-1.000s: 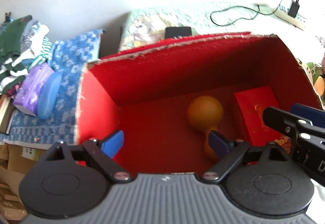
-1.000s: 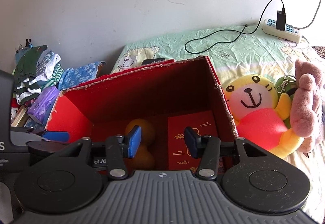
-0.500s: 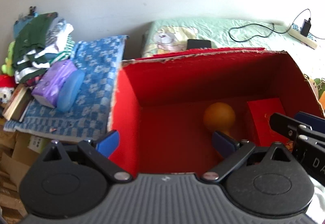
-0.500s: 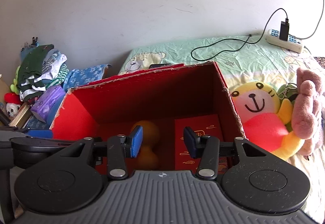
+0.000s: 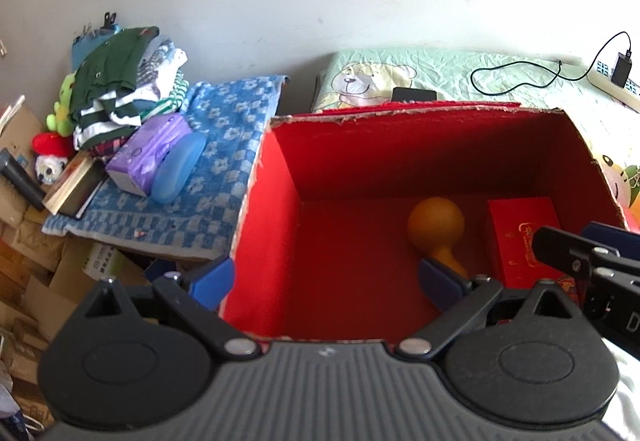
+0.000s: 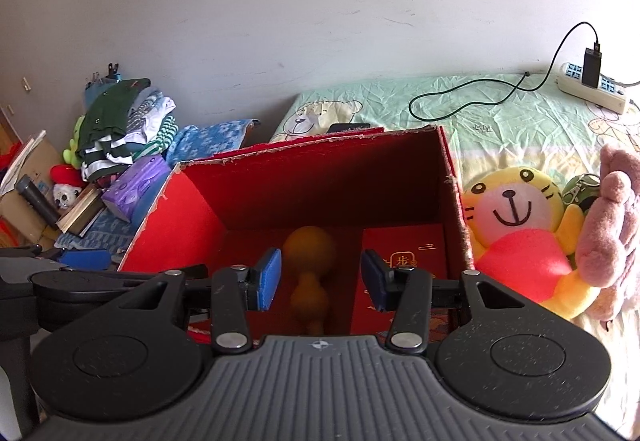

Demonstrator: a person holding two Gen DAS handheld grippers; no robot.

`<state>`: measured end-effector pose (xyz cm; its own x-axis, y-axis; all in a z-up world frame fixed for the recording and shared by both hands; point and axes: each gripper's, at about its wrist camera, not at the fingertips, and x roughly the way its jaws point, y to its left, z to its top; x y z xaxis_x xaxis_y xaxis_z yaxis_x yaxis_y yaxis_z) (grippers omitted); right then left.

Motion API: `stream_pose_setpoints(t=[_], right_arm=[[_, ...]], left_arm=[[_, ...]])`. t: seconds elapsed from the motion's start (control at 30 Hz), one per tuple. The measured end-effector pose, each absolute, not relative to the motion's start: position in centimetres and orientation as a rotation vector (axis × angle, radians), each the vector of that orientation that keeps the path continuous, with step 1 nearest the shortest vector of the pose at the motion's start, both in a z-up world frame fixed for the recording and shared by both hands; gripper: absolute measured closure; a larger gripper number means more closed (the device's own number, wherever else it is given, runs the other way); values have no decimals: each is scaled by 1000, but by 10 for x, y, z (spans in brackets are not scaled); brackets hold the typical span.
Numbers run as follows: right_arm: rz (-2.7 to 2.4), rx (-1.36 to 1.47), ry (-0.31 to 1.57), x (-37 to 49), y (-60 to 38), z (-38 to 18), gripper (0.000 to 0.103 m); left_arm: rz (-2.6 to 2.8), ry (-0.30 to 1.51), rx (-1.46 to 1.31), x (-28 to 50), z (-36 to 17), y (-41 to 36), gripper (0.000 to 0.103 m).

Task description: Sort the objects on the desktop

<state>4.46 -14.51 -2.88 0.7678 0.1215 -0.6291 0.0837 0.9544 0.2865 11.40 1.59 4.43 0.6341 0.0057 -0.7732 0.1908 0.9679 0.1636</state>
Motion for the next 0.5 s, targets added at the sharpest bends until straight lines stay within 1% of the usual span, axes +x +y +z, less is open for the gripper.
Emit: stream_pose_setpoints(t=[0.3, 0.5], right_arm=[[107, 313, 664, 25, -165, -24, 53], [188, 313, 658, 8, -177, -32, 53]], left_arm=[[-51, 861, 208, 93, 54, 17, 4], [-61, 882, 171, 70, 49, 29, 4]])
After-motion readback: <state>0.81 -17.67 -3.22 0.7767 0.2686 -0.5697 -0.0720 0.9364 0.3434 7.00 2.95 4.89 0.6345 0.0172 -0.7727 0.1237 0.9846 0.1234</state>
